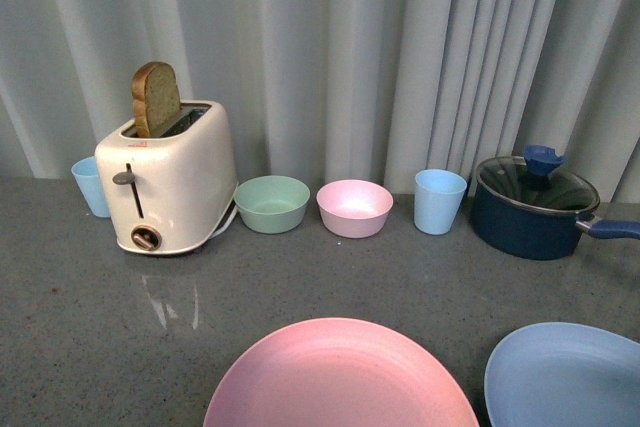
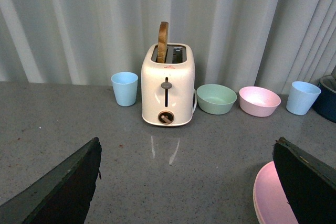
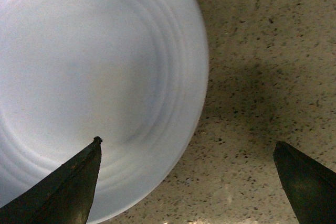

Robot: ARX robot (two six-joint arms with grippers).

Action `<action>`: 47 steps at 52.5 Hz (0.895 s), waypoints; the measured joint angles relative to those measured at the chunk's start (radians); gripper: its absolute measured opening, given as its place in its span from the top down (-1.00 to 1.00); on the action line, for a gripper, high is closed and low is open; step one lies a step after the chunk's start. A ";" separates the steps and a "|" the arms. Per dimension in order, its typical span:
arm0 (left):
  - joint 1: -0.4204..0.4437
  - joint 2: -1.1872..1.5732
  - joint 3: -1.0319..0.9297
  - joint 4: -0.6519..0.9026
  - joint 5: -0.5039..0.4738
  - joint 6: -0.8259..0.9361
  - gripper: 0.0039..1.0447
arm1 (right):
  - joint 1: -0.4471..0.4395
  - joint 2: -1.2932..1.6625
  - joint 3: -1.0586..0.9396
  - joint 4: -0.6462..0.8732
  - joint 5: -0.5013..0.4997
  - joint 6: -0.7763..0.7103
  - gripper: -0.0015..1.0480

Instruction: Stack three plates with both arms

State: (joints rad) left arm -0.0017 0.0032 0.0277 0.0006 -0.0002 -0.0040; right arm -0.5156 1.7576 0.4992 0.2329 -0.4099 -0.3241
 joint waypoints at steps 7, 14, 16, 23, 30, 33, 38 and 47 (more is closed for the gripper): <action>0.000 0.000 0.000 0.000 0.000 0.000 -0.87 | -0.029 0.038 0.032 -0.002 0.013 0.003 -0.86; 0.000 0.000 0.000 0.000 0.000 0.000 -0.87 | -0.038 0.102 0.083 -0.002 0.029 0.021 -0.86; 0.000 0.000 0.000 0.000 0.000 0.000 -0.87 | -0.036 0.116 0.096 -0.002 0.037 0.026 -0.86; 0.000 0.000 0.000 0.000 0.000 0.000 -0.87 | -0.012 0.157 0.138 0.003 0.057 0.036 -0.86; 0.000 0.000 0.000 0.000 0.000 0.000 -0.87 | 0.026 0.197 0.184 0.003 0.080 0.045 -0.86; 0.000 0.000 0.000 0.000 0.000 0.000 -0.87 | 0.043 0.211 0.201 0.003 0.087 0.052 -0.86; 0.000 0.000 0.000 0.000 0.000 0.000 -0.87 | 0.071 0.229 0.224 0.003 0.095 0.067 -0.86; 0.000 0.000 0.000 0.000 0.000 0.000 -0.87 | 0.112 0.262 0.255 0.013 0.111 0.092 -0.86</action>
State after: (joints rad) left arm -0.0017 0.0032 0.0277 0.0006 -0.0002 -0.0040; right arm -0.4038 2.0197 0.7540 0.2462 -0.2985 -0.2325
